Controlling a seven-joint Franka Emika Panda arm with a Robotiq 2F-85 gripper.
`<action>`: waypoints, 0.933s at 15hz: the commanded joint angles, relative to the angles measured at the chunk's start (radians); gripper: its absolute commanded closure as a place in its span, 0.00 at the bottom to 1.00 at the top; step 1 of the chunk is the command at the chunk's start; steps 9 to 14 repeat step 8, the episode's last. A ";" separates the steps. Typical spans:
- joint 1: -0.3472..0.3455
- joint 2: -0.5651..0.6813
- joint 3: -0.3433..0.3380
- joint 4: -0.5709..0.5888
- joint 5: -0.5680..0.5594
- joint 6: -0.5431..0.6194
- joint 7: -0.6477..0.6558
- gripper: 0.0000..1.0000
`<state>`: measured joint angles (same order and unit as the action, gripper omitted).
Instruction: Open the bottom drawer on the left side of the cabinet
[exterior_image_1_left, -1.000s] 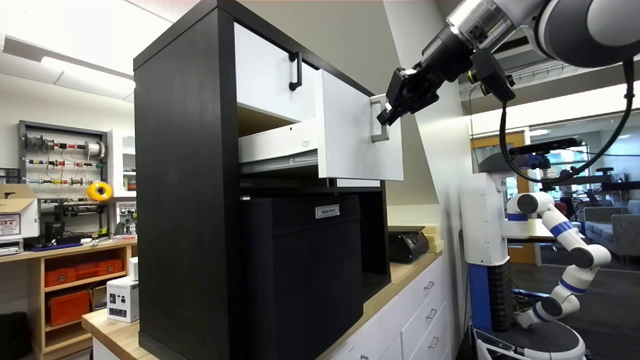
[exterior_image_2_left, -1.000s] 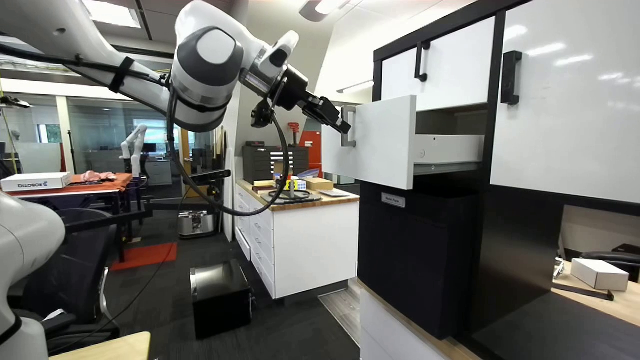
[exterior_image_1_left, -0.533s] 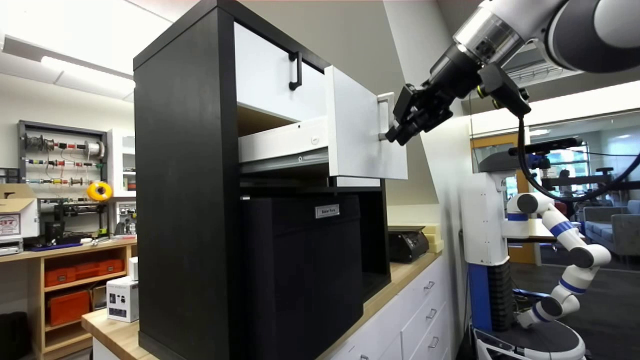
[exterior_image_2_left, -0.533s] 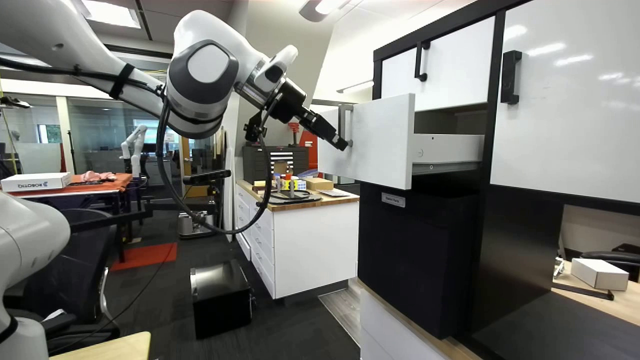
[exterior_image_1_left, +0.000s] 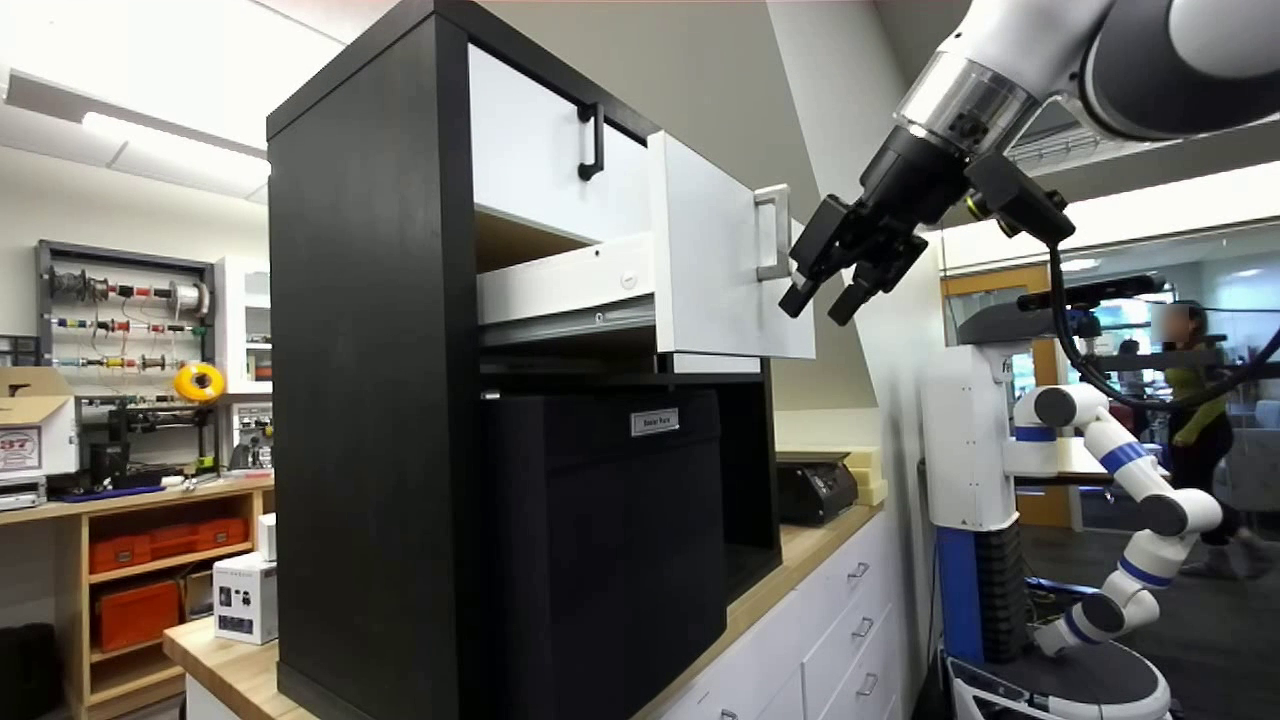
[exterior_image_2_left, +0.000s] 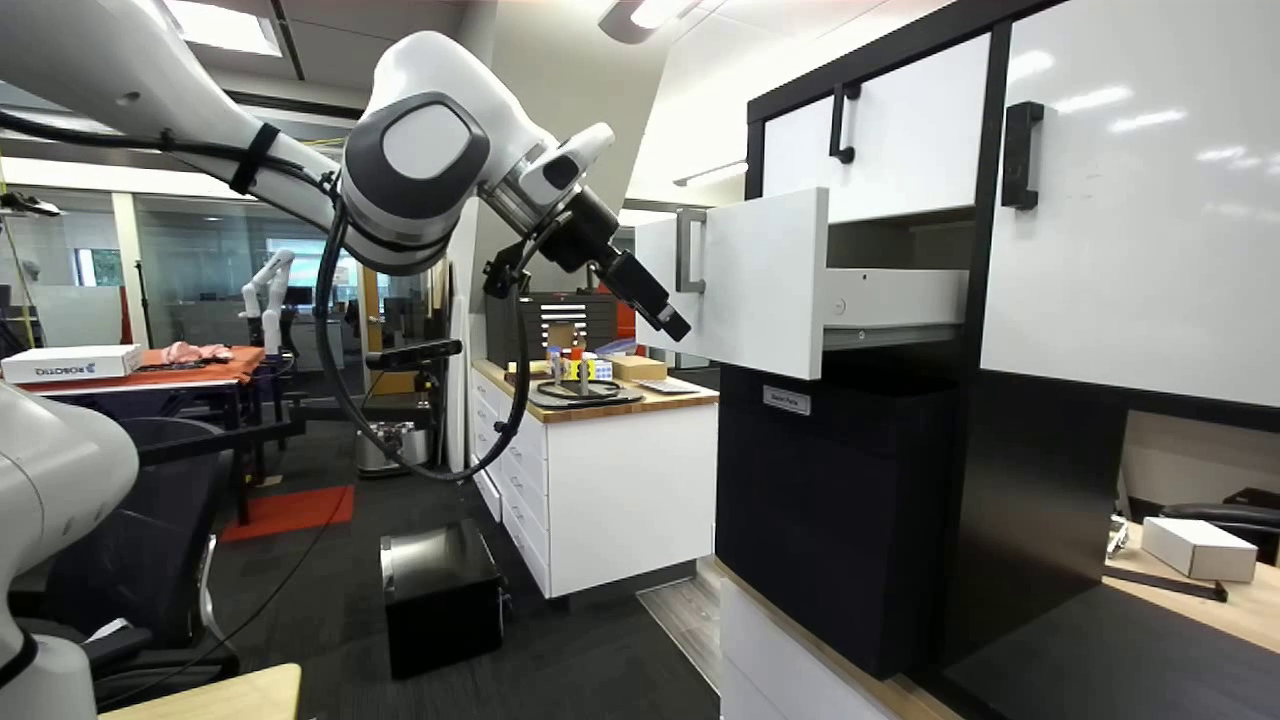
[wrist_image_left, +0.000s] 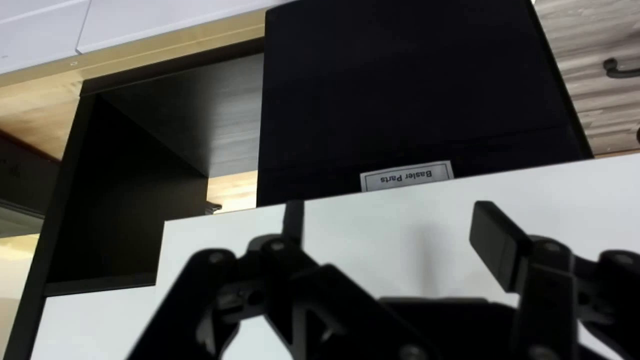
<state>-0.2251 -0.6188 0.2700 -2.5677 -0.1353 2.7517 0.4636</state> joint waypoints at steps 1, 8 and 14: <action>0.137 0.060 -0.113 0.107 0.094 -0.182 -0.159 0.00; 0.194 0.080 -0.174 0.177 0.140 -0.354 -0.242 0.00; 0.194 0.080 -0.174 0.177 0.140 -0.354 -0.242 0.00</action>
